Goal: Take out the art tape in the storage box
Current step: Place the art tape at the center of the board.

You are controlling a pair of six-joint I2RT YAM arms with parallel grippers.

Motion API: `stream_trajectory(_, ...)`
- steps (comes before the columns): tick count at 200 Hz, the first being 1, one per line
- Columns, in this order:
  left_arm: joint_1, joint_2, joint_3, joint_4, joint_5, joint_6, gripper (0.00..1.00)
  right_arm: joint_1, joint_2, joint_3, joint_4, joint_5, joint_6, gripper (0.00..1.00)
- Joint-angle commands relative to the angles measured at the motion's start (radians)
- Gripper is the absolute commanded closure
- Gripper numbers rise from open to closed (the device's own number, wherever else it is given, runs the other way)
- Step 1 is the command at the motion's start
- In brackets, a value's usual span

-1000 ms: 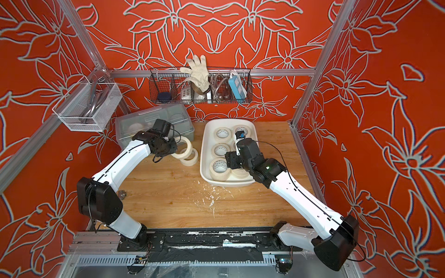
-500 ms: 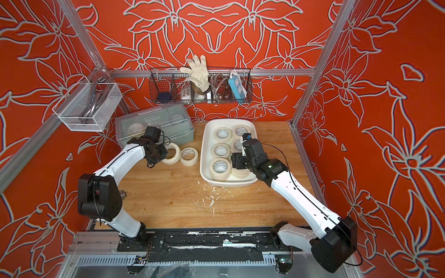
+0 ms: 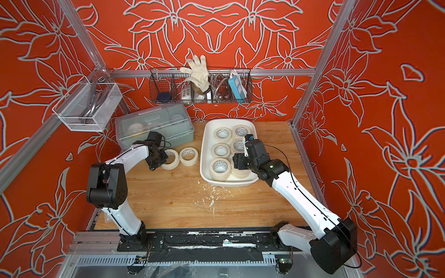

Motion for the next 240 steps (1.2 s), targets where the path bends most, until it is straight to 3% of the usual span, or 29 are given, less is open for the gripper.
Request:
stream_trajectory(1, 0.017, 0.023, 0.009, 0.035, -0.006, 0.004, 1.0, -0.007, -0.018, -0.017, -0.006, -0.018, 0.007, 0.27)
stream_trajectory(43, 0.034, 0.047, 0.031, 0.033, -0.015, 0.015, 1.0, -0.012, -0.014, -0.022, -0.004, -0.024, 0.01, 0.27)
stream_trajectory(91, 0.034, -0.034, -0.004, 0.066, 0.007, 0.009, 1.0, -0.017, -0.014, -0.023, -0.001, -0.035, 0.006, 0.27)
stream_trajectory(139, 0.036, -0.038, 0.007, 0.042, -0.056, 0.005, 1.0, -0.019, -0.009, -0.018, 0.0, -0.044, 0.001, 0.27)
stream_trajectory(240, 0.036, 0.124, 0.1, 0.053, -0.036, 0.028, 0.99, -0.028, -0.003, -0.026, 0.004, -0.036, 0.008, 0.27)
